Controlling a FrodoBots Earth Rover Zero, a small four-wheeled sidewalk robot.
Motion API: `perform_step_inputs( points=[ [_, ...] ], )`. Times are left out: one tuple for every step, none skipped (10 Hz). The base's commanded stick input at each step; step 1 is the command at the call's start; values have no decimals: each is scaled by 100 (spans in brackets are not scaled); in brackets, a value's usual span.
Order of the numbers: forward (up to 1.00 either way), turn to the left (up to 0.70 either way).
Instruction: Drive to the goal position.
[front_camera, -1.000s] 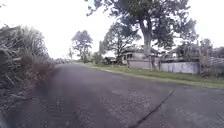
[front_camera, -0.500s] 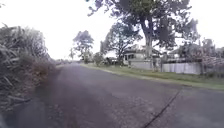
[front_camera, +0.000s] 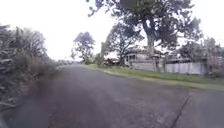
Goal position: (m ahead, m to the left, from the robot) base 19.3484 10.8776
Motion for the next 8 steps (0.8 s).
perform_step_inputs(
  points=[
    [85, 0],
    [85, 0],
    [85, 0],
    [85, 0],
    [85, 0],
    [85, 0],
    [85, 0],
    [85, 0]
  ],
)
